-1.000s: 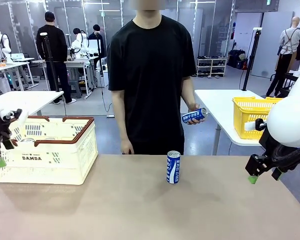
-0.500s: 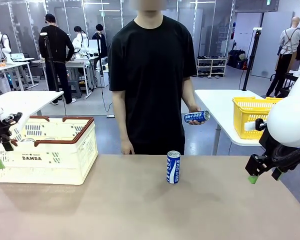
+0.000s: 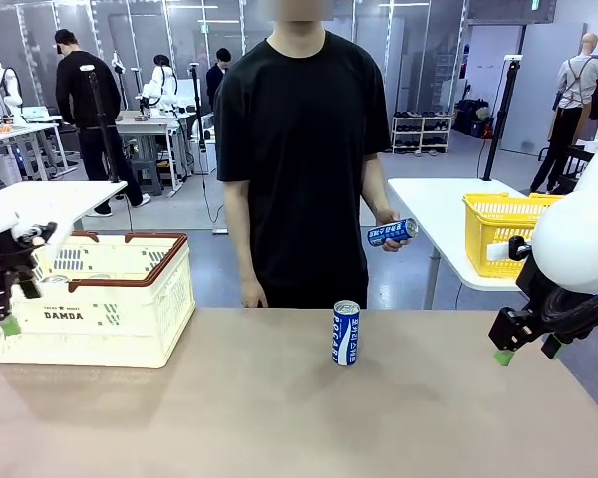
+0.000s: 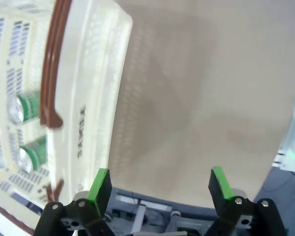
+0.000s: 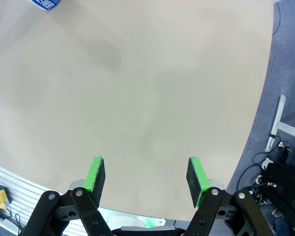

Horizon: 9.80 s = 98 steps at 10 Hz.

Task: Place the drinks into the Shopping basket.
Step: Pick up one drink and place it into the Shopping basket.

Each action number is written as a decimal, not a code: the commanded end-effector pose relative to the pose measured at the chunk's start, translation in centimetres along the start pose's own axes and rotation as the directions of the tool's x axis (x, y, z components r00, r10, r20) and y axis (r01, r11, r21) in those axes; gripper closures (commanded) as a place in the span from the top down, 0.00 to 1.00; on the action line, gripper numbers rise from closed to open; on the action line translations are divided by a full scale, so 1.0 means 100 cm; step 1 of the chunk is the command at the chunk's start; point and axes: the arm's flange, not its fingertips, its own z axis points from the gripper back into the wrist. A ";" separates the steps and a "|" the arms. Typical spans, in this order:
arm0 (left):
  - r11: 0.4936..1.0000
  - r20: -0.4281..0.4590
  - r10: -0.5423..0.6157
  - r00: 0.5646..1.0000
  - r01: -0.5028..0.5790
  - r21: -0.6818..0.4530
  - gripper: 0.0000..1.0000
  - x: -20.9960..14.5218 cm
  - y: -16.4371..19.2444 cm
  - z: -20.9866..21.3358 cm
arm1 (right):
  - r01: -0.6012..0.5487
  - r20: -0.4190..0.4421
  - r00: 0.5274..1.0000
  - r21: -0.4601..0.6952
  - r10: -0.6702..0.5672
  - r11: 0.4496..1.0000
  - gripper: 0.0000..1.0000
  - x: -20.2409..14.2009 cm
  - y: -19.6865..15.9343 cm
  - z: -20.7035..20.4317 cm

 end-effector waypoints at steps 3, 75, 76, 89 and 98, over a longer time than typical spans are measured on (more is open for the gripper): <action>0.975 0.007 -0.215 0.977 0.214 0.051 1.00 0.107 -0.030 0.027 | 0.000 0.001 1.000 0.000 0.000 1.000 0.84 -0.001 -0.001 0.001; 0.958 0.089 -0.255 0.963 0.264 -0.116 1.00 0.564 0.073 -0.152 | 0.000 0.001 1.000 0.000 0.000 1.000 0.84 -0.001 -0.001 0.001; 0.958 0.077 -0.251 0.965 0.259 -0.122 1.00 0.565 0.074 -0.156 | 0.000 0.001 1.000 0.000 0.000 1.000 0.84 -0.001 -0.001 0.001; 0.957 0.075 -0.239 0.968 0.248 -0.149 0.23 0.565 0.083 -0.164 | 0.000 0.001 1.000 0.000 0.000 1.000 0.84 -0.001 -0.001 0.001; 0.939 0.076 -0.288 0.954 0.297 -0.173 0.16 0.490 0.024 -0.065 | 0.000 0.001 1.000 0.000 0.000 1.000 0.84 -0.001 -0.001 0.001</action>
